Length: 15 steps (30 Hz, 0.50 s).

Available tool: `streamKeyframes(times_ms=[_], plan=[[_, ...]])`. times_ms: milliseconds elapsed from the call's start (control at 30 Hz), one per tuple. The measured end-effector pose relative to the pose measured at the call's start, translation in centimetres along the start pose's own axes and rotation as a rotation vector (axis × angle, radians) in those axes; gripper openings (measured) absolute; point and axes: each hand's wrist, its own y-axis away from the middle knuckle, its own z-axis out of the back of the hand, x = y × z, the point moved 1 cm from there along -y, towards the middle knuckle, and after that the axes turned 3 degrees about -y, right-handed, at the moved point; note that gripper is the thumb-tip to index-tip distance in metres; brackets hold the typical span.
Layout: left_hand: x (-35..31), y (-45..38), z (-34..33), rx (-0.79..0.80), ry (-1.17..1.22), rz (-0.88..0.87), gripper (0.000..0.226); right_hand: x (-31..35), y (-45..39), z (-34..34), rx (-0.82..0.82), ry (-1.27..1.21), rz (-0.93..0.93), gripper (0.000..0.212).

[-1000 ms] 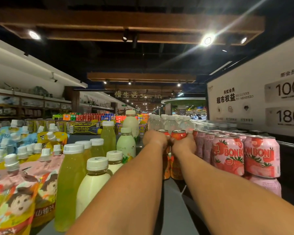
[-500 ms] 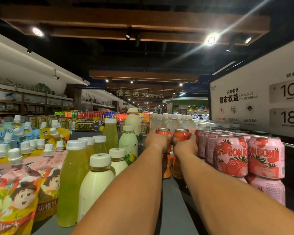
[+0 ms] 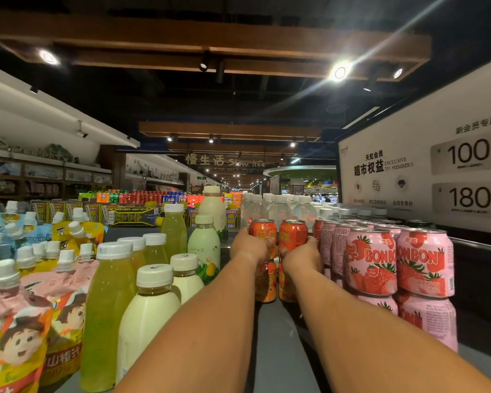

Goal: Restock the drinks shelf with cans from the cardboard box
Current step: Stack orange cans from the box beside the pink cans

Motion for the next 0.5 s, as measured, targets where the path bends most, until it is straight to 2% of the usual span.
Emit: streamKeyframes(times_ms=[200, 333, 500], plan=[[0.9, -0.1, 0.1, 0.026, 0.026, 0.004, 0.069, -0.2, 0.0, 0.0, 0.003, 0.019, 0.01, 0.046], [0.8, 0.5, 0.0, -0.031, -0.004, -0.031, 0.047, 0.0, 0.1, -0.3, -0.011, 0.091, 0.028, 0.051], [0.3, 1.1, -0.3, -0.033, -0.114, -0.065, 0.056, -0.1, 0.1, -0.4, -0.018, 0.156, 0.056, 0.053]])
